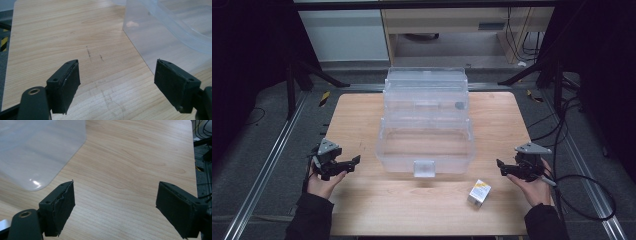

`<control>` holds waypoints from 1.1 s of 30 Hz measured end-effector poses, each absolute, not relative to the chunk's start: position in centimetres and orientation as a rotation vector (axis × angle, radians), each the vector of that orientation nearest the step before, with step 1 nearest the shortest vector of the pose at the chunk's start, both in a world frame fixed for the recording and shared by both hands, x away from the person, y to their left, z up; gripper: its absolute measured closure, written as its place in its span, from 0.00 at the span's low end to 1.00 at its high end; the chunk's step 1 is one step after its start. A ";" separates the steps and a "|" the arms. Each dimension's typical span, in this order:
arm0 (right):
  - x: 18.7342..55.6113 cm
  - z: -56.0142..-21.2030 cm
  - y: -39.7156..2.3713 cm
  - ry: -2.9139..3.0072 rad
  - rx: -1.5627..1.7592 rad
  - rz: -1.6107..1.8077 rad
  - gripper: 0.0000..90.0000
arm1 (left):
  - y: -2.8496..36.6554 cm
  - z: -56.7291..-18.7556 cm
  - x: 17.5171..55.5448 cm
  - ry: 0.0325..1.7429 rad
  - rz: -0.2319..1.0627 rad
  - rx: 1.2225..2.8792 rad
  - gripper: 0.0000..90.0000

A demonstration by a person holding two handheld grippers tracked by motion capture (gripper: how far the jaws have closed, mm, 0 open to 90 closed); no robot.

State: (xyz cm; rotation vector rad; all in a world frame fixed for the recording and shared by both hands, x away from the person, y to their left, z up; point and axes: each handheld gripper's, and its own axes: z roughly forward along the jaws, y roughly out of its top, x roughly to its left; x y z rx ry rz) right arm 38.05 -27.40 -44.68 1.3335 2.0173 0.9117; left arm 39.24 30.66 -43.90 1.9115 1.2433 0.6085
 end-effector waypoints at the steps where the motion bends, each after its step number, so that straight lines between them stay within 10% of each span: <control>1: 37.9 -44.4 -27.3 2.019 1.326 0.918 0.17 | 30.7 -43.9 39.2 1.243 0.608 1.911 0.22; 33: 34.1 -41.9 -21.0 2.369 1.091 0.836 0.22 | 29.2 -44.7 38.4 1.192 0.614 1.959 0.26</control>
